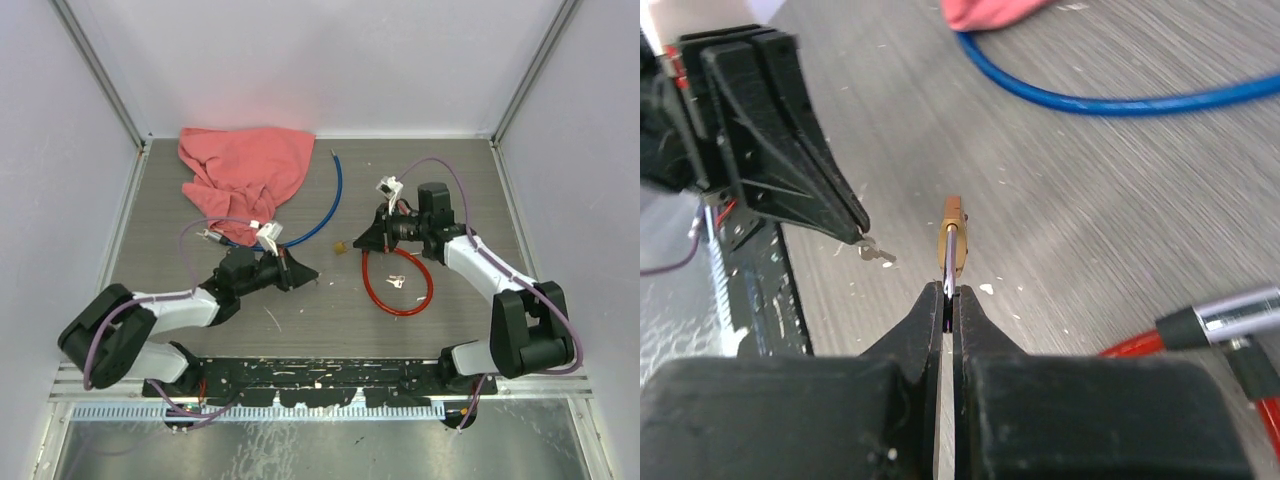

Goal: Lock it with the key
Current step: Place the lock at the center of the board.

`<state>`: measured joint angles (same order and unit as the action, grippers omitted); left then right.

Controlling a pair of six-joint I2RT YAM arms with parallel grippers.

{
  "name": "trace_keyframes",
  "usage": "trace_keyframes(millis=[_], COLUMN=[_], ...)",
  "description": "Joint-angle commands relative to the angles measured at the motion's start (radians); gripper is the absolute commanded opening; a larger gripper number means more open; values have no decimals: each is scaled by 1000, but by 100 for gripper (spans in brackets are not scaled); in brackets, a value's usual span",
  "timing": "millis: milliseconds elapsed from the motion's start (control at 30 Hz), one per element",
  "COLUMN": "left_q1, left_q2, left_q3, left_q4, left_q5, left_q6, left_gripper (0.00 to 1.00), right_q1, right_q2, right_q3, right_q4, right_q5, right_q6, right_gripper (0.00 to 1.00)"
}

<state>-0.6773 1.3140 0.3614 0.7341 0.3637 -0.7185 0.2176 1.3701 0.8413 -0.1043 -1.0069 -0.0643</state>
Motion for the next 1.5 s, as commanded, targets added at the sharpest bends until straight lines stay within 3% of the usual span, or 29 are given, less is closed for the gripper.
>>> trace_keyframes(millis=[0, 167, 367, 733, 833, 967, 1067, 1167, 1467], left_q1=[7, 7, 6, 6, 6, 6, 6, 6, 7], left_q2=[93, 231, 364, 484, 498, 481, 440, 370, 175], left_q3=[97, 234, 393, 501, 523, 533, 519, 476, 347], left_q4=[53, -105, -238, -339, -371, -410, -439, -442, -431], left_q5=[-107, -198, -227, -299, -306, -324, -360, -400, -451], left_q6=[-65, -118, -156, -189, -177, -131, -89, -46, 115], left_gripper=[0, 0, 0, 0, 11, 28, 31, 34, 54], right_q1=[-6, -6, -4, 47, 67, 79, 81, 80, 80], right_q2=[10, 75, 163, 283, 305, 333, 332, 307, 177], right_q3=[-71, -103, -124, -86, -63, -3, 42, 67, 113], right_q4=[311, 419, 471, 425, 390, 294, 227, 176, 70], right_q5=[196, 304, 374, 368, 359, 342, 344, 371, 502], right_q6=[288, 466, 548, 511, 488, 426, 373, 316, 107], right_gripper=[3, 7, 7, 11, 14, 27, 44, 54, 58])
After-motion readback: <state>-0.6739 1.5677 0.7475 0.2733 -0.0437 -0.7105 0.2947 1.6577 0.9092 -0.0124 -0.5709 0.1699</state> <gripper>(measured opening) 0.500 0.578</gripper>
